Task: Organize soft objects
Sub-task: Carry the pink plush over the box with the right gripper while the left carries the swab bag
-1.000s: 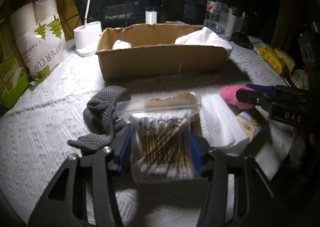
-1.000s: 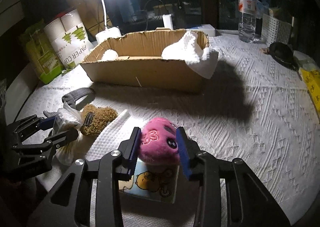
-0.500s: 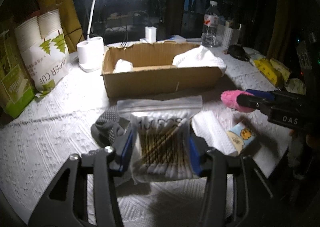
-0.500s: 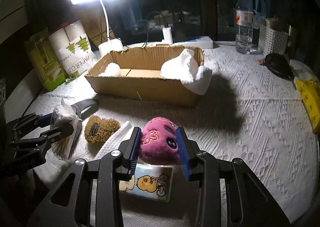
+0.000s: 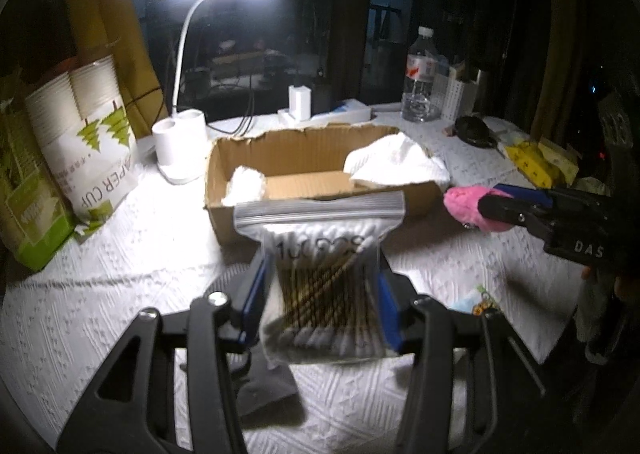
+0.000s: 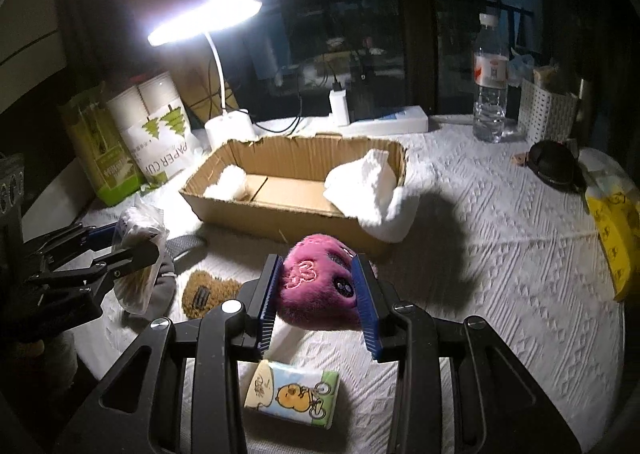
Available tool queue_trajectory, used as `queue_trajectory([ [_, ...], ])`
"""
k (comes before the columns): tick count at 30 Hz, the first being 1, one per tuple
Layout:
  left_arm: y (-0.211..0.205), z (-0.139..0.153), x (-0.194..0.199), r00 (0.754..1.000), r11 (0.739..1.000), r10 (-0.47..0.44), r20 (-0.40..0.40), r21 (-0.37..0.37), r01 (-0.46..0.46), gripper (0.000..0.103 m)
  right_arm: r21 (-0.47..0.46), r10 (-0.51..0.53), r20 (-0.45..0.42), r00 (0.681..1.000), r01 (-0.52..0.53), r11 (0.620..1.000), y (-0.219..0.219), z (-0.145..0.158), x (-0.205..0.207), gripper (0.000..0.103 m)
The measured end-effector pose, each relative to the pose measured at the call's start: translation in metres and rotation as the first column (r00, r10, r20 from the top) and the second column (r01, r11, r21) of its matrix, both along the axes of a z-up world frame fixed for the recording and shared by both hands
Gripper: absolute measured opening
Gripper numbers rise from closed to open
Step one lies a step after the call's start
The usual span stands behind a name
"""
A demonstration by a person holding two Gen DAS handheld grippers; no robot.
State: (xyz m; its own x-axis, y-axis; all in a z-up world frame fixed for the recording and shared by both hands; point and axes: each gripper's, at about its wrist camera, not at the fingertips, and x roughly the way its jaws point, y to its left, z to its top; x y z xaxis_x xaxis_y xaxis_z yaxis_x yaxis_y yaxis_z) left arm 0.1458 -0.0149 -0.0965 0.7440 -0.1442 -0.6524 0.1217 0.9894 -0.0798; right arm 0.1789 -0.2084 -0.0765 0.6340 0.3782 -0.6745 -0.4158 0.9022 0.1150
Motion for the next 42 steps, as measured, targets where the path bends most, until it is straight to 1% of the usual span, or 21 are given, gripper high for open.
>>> queue_trajectory([
  [21,-0.009,0.028,0.05,0.998,1.0,-0.029,0.054,0.011,0.029,0.049,0.017,0.013,0.056,0.998,-0.014,1.0,-0.001,0.026,0.042,0.038],
  [34,-0.02,0.025,0.092,0.998,0.999,-0.043,0.041,0.005,0.043,0.049,0.024,0.023,0.039,0.999,-0.024,0.999,-0.001,0.016,0.075,0.038],
  [42,-0.031,0.01,0.124,0.999,0.999,-0.054,0.003,-0.004,0.054,0.049,0.019,0.024,0.01,1.0,-0.025,1.0,0.001,-0.001,0.1,0.038],
])
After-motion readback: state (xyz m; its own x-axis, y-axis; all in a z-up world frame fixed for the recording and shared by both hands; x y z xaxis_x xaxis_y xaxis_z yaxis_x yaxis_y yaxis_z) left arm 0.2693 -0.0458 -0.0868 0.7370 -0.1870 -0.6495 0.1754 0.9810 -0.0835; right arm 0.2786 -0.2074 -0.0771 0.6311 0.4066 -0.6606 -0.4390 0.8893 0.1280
